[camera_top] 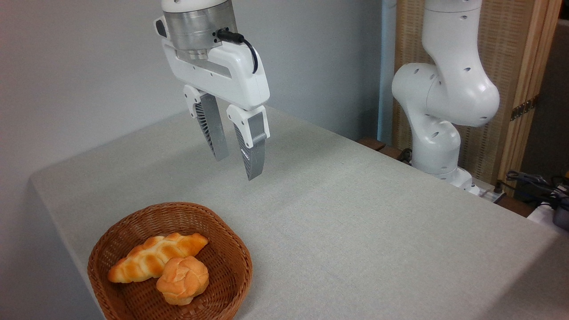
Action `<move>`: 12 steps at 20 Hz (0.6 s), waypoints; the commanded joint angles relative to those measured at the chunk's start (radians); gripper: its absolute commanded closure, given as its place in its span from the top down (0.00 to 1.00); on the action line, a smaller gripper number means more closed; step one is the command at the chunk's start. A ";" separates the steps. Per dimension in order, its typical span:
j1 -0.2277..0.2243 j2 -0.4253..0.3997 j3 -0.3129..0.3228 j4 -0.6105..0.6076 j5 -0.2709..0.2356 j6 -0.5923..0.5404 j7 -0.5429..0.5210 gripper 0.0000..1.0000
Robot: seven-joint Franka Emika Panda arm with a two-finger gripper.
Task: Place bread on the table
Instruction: 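Move the open gripper toward the wicker basket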
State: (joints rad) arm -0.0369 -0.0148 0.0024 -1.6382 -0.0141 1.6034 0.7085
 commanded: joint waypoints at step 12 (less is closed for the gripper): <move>-0.008 -0.010 0.016 -0.020 -0.009 0.084 0.020 1.00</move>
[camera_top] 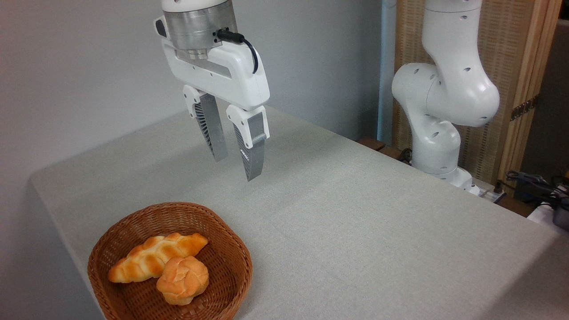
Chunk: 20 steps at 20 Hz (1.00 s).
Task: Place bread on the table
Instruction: 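Move the open gripper toward the wicker basket, then lower the gripper into the basket around the round orange bun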
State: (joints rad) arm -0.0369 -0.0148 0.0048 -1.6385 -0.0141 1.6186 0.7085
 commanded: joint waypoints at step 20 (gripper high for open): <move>-0.009 0.283 -0.066 -0.024 0.135 0.451 0.025 1.00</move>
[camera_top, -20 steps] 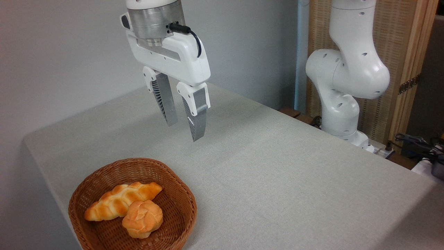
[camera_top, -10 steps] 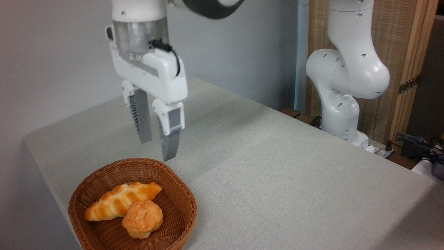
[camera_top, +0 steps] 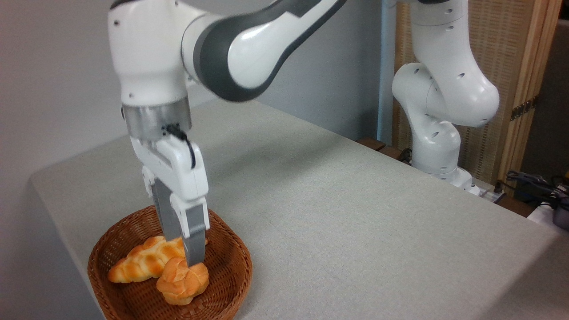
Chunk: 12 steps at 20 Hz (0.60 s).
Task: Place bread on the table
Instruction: 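Lower the gripper into the basket around the round orange bun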
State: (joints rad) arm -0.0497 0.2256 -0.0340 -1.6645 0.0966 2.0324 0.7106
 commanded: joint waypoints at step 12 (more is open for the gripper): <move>0.017 0.075 -0.029 -0.052 0.074 0.109 0.066 0.76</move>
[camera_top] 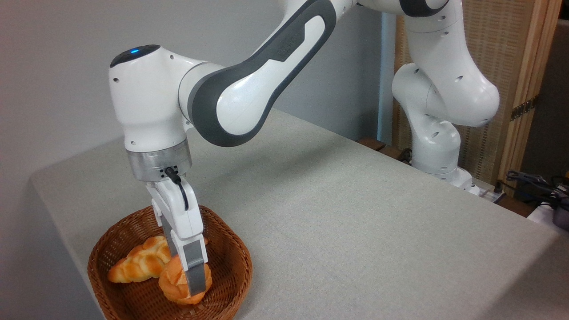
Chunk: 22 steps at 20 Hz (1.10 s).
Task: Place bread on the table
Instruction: 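Close the gripper on the round orange bun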
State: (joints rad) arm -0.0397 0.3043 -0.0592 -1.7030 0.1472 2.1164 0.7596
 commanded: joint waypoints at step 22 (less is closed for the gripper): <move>0.024 -0.063 -0.001 0.049 -0.063 -0.119 0.004 0.24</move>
State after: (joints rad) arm -0.0202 0.2547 -0.0594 -1.6685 0.1029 2.0434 0.7602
